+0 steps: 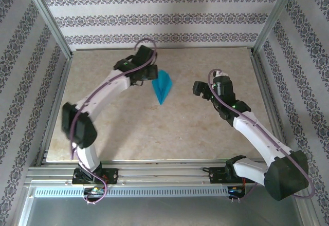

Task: Fold a paper plane with a square sheet of paper (pick it up from the middle)
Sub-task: Reset both arms

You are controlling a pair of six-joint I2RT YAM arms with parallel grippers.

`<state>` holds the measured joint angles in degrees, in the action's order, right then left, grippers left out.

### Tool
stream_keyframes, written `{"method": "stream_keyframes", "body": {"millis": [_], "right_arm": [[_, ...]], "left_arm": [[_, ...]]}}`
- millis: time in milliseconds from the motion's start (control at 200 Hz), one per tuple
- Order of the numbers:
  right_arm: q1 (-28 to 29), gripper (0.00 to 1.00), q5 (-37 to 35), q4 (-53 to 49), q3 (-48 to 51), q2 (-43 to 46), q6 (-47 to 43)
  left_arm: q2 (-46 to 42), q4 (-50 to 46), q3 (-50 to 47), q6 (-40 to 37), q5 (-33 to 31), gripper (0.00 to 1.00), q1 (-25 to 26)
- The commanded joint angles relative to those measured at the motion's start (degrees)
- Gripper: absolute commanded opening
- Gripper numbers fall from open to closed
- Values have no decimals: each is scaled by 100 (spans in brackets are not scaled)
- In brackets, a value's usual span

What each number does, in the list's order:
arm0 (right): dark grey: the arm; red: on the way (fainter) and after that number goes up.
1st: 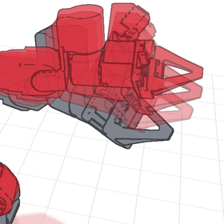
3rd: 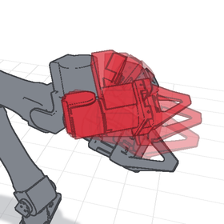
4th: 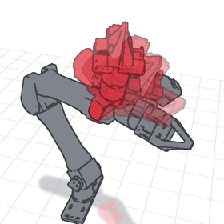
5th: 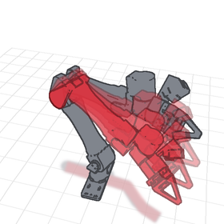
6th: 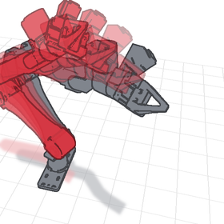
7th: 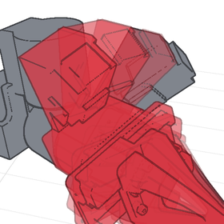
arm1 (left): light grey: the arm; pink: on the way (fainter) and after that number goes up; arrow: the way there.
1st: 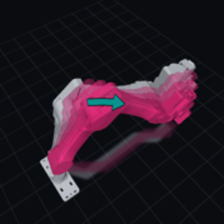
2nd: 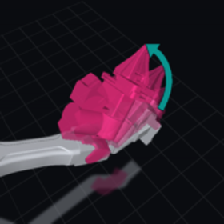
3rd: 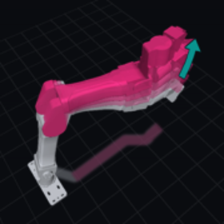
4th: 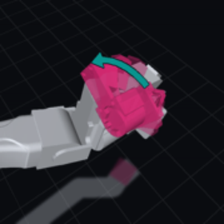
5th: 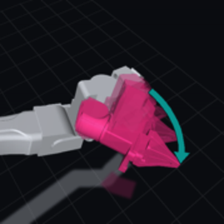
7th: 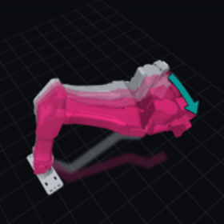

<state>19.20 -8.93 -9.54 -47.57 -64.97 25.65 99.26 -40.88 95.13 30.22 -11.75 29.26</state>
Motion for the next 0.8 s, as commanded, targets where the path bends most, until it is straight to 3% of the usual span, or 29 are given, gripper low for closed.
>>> {"method": "stream_keyframes", "body": {"millis": [0,130,240,395,570,794], "right_arm": [[-155,98,-1075,84,-177,36,-776],[-327,98,-1881,765,295,102,-1444],[-717,98,-2022,1064,765,218,-1523],[-1319,98,-2019,1827,1750,460,-1473],[-1547,98,-1521,3169,2454,144,-1755],[-1594,98,-643,5171,2753,-789,-2302]], "left_arm": [[-917,1142,-1341,-343,-1053,75,-396],[-2179,2571,-3243,-737,-1674,89,-866],[-2961,3556,-4632,-1037,-2052,100,-1367],[-3466,4327,-5935,-1174,-2268,99,-2099],[-3146,5829,-6721,-1876,-1796,99,-2600],[-2025,8204,-7207,-2659,-607,99,-2679]]}}
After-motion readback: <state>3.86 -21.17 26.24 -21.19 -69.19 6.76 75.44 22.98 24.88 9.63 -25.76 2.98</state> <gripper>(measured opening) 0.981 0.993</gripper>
